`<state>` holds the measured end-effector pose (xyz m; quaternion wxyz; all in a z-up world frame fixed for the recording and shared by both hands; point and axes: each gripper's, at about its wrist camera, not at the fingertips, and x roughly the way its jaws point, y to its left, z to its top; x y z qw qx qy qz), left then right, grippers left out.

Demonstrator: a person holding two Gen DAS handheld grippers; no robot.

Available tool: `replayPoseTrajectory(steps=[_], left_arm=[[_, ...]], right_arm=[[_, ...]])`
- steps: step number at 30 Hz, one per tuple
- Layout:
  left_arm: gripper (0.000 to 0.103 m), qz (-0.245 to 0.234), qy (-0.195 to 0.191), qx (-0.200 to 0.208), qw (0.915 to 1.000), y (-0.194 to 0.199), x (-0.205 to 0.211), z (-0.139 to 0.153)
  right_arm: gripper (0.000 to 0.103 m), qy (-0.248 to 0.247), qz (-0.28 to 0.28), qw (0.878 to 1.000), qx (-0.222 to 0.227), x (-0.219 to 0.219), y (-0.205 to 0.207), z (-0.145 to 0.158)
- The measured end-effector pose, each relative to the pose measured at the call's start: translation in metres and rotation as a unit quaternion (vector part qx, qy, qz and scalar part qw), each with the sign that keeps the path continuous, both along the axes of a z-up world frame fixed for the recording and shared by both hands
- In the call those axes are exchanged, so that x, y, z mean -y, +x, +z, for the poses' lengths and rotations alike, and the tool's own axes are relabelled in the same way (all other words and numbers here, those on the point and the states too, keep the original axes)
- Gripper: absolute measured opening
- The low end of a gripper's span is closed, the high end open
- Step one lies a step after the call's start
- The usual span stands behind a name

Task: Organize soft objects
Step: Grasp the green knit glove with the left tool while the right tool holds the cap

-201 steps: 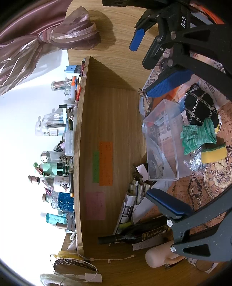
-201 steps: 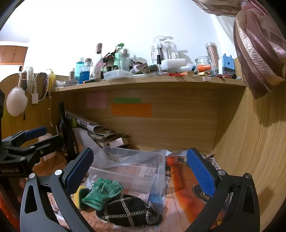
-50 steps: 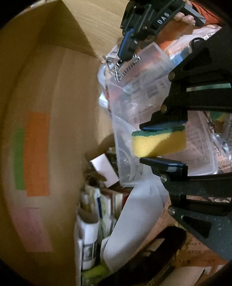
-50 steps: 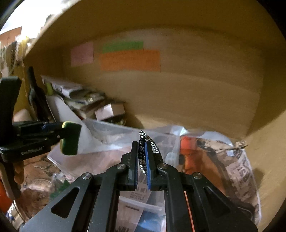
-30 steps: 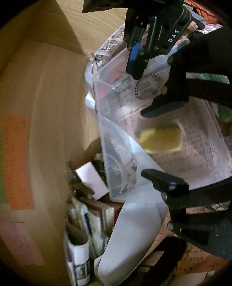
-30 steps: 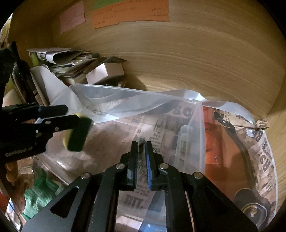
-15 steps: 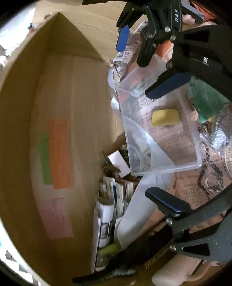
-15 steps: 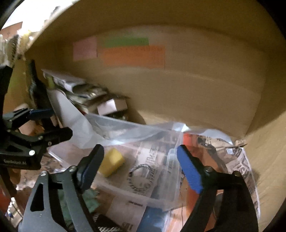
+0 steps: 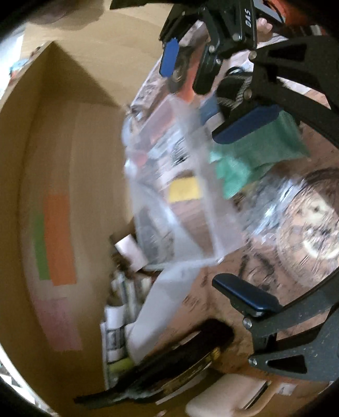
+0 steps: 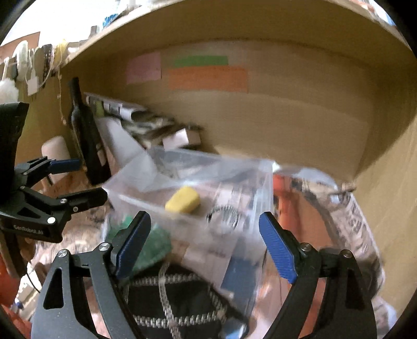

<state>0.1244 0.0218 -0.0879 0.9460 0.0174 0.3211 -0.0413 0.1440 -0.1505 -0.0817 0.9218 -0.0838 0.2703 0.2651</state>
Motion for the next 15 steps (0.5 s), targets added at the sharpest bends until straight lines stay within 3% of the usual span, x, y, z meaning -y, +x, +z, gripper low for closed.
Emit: replayPoseTrajectory(steps=[8, 9, 11, 14, 15], left_arm=[[0.099, -0.019, -0.025, -0.022, 0.9993, -0.018, 0.018, -0.023], [0.096, -0.017, -0.027, -0.021, 0.9993, -0.02, 0.018, -0.025], [0.081, -0.014, -0.029, -0.024, 0.9992, -0.022, 0.019, -0.027], [0.073, -0.005, -0.044, -0.024, 0.9987, -0.026, 0.019, -0.031], [0.07, -0.004, -0.046, -0.024, 0.9987, -0.025, 0.019, -0.032]], right_arm=[[0.083, -0.008, -0.008, 0.998, -0.054, 0.011, -0.02, -0.036], [0.083, -0.006, -0.008, 0.998, -0.057, 0.012, -0.024, -0.038], [0.083, 0.0, -0.007, 0.998, -0.067, 0.014, -0.028, -0.044], [0.081, 0.0, -0.008, 0.997, -0.075, 0.016, -0.03, -0.051], [0.076, 0.0, -0.009, 0.997, -0.076, 0.015, -0.03, -0.052]])
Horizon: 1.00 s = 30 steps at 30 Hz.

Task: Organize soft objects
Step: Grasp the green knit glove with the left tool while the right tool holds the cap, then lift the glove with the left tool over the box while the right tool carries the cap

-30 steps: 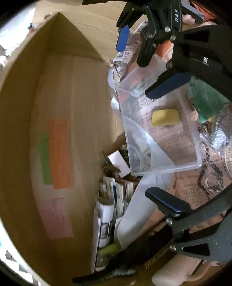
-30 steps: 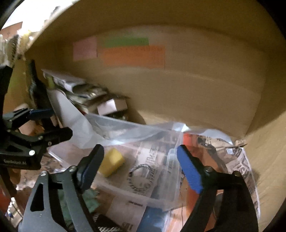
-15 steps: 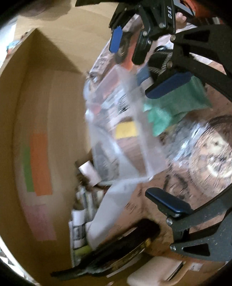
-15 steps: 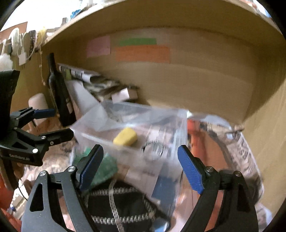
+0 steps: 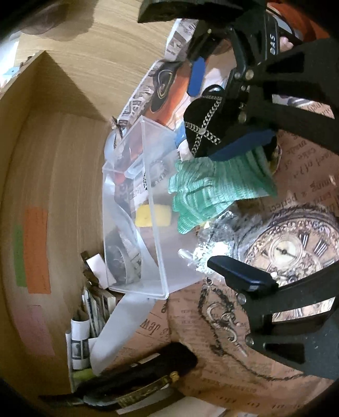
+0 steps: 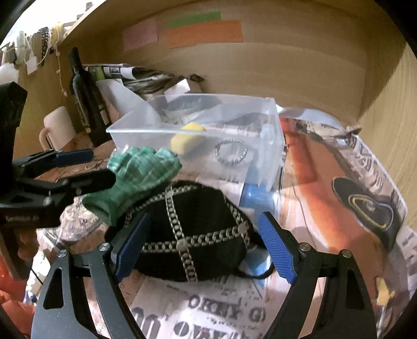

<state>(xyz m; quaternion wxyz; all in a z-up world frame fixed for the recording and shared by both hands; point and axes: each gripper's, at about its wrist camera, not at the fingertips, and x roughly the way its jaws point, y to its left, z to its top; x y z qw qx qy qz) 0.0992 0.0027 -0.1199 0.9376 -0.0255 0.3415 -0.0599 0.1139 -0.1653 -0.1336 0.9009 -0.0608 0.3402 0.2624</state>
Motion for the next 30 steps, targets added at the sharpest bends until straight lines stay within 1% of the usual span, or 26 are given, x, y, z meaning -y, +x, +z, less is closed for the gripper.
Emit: replayPoseTrajectory(steps=[1, 2, 3, 5, 6, 7, 8, 9, 11, 13, 16, 24, 30], left_arm=[[0.062, -0.001, 0.0, -0.001, 1.0, 0.0, 0.001, -0.001], [0.054, -0.003, 0.0, -0.004, 1.0, 0.002, 0.001, -0.002], [0.05, -0.007, -0.001, -0.009, 0.9999, 0.003, 0.003, -0.004], [0.038, -0.013, 0.0, -0.015, 0.9998, 0.004, 0.005, -0.007], [0.035, -0.015, 0.001, -0.016, 0.9998, 0.005, 0.006, -0.008], [0.03, -0.017, 0.002, -0.018, 0.9997, 0.005, 0.008, -0.009], [0.025, -0.019, 0.003, -0.019, 0.9996, 0.005, 0.01, -0.01], [0.024, -0.022, 0.003, -0.019, 0.9996, 0.005, 0.011, -0.011], [0.016, -0.022, 0.003, -0.018, 0.9996, 0.005, 0.011, -0.011], [0.012, -0.024, 0.003, -0.015, 0.9996, 0.004, 0.011, -0.01], [0.008, -0.027, -0.004, -0.008, 0.9996, 0.003, 0.009, -0.006], [0.005, -0.03, -0.006, 0.033, 0.999, -0.004, 0.005, 0.018], [0.003, -0.026, -0.003, 0.054, 0.9982, -0.002, 0.003, 0.032]], right_arm=[[0.07, 0.003, 0.0, 1.0, -0.004, 0.0, 0.001, -0.001], [0.067, 0.009, 0.002, 1.0, -0.01, 0.002, 0.002, -0.002], [0.065, 0.011, 0.001, 1.0, -0.009, 0.002, 0.002, -0.002], [0.06, 0.01, 0.0, 1.0, -0.004, 0.002, 0.001, -0.002], [0.057, 0.01, 0.0, 1.0, -0.003, 0.002, 0.001, -0.002], [0.051, 0.01, 0.001, 1.0, -0.003, 0.002, 0.001, -0.002], [0.048, 0.007, 0.001, 1.0, -0.001, 0.002, 0.001, -0.003], [0.044, 0.005, 0.003, 1.0, 0.0, 0.002, 0.0, -0.003], [0.038, 0.004, 0.006, 1.0, 0.006, 0.001, -0.002, -0.003], [0.029, 0.002, 0.009, 1.0, 0.012, 0.001, -0.003, -0.001], [0.021, 0.008, 0.015, 1.0, 0.019, 0.003, -0.006, 0.003], [0.015, 0.033, 0.012, 0.998, 0.052, 0.013, -0.011, 0.03], [0.015, 0.055, 0.002, 0.995, 0.085, 0.02, -0.012, 0.052]])
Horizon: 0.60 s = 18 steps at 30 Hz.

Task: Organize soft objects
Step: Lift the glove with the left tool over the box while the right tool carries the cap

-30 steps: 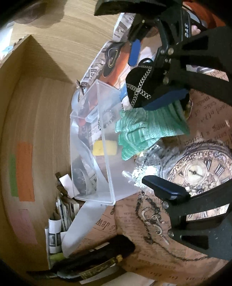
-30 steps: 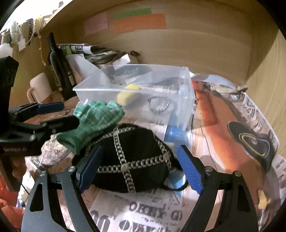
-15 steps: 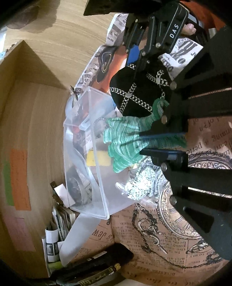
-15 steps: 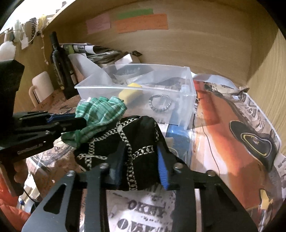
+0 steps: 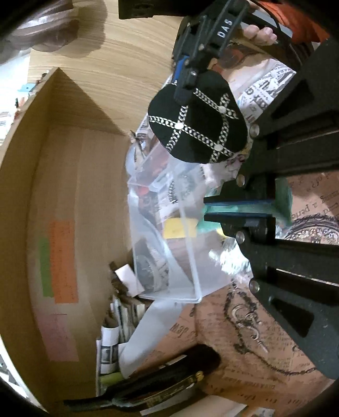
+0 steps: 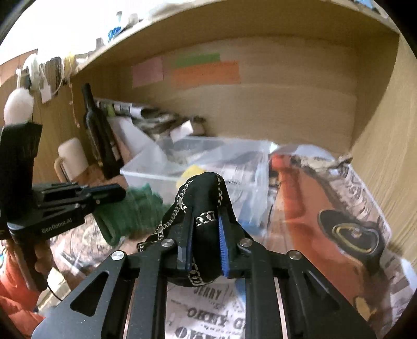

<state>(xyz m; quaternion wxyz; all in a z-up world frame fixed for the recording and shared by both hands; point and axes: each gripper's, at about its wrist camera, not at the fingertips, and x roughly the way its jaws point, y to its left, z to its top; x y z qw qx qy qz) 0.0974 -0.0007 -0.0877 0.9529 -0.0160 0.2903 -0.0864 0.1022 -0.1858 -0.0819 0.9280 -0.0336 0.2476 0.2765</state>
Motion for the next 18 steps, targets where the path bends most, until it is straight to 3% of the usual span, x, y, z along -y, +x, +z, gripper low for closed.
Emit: replayPoseTrajectory(steps=[4, 7, 9, 11, 13, 18], left_arm=[[0.003, 0.0, 0.002, 0.019, 0.9998, 0.0, 0.0, 0.012], [0.004, -0.01, 0.012, 0.009, 0.9998, 0.003, 0.002, 0.011], [0.013, -0.012, 0.019, -0.002, 0.9997, 0.005, 0.002, 0.006], [0.035, -0.007, 0.028, -0.018, 0.9994, 0.009, 0.003, -0.004], [0.046, -0.002, 0.032, -0.033, 0.9989, 0.011, 0.002, -0.015], [0.046, -0.002, 0.032, -0.076, 0.9966, 0.019, 0.0, -0.04]], right_arm=[[0.015, 0.016, -0.009, 1.0, 0.017, 0.004, 0.003, 0.012], [0.015, 0.027, -0.017, 0.999, 0.034, 0.007, 0.006, 0.023], [0.015, 0.032, -0.022, 0.998, 0.046, 0.009, 0.007, 0.03], [0.015, 0.038, -0.027, 0.997, 0.055, 0.013, 0.008, 0.035], [0.015, 0.044, -0.029, 0.997, 0.059, 0.016, 0.01, 0.039], [0.015, 0.048, -0.029, 0.997, 0.056, 0.019, 0.012, 0.039]])
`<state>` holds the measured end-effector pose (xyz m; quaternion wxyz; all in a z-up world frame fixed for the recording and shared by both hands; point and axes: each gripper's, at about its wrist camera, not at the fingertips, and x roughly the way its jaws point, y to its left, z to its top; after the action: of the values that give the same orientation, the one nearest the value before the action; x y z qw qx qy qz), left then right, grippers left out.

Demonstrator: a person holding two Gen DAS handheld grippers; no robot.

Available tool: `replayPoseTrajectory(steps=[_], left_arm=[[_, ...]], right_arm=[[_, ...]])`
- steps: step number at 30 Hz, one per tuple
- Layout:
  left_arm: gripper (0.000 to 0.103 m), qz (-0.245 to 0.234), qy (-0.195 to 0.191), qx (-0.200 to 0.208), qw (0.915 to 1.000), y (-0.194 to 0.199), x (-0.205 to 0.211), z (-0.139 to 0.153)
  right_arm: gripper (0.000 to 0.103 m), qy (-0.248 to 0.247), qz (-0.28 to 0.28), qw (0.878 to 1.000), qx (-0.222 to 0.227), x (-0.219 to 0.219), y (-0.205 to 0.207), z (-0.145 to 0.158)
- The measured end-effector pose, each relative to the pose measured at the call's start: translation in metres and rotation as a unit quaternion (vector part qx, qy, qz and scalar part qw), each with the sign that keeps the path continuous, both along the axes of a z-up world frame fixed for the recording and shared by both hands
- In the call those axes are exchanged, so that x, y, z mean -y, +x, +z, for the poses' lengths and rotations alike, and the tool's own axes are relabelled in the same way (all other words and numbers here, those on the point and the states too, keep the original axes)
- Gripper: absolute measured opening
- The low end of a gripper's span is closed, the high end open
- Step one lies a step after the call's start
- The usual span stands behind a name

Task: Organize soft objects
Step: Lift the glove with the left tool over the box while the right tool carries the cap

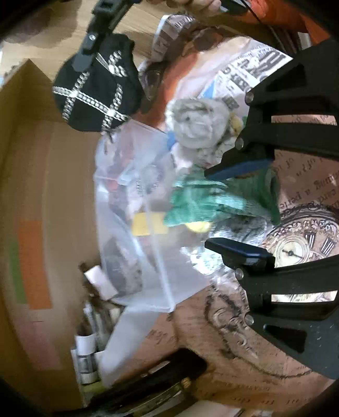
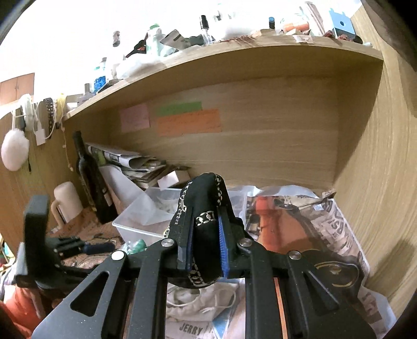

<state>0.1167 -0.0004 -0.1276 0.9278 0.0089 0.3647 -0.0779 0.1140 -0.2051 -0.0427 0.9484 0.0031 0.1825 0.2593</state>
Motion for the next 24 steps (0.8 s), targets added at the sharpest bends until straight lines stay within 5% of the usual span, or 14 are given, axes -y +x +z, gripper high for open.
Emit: replayPoseTrajectory(steps=[4, 7, 24], left_arm=[[0.017, -0.002, -0.006, -0.014, 0.9999, 0.006, -0.002, -0.008], [0.01, -0.001, -0.02, -0.011, 0.9997, 0.008, -0.004, -0.006], [0.009, 0.036, -0.041, 0.1, 0.9935, 0.014, -0.033, 0.074]], right_arm=[[0.015, -0.001, 0.0, 1.0, -0.012, -0.001, 0.003, -0.005], [0.015, -0.001, 0.0, 1.0, -0.016, -0.001, 0.006, -0.007], [0.015, -0.007, 0.002, 1.0, 0.012, -0.02, 0.04, 0.013]])
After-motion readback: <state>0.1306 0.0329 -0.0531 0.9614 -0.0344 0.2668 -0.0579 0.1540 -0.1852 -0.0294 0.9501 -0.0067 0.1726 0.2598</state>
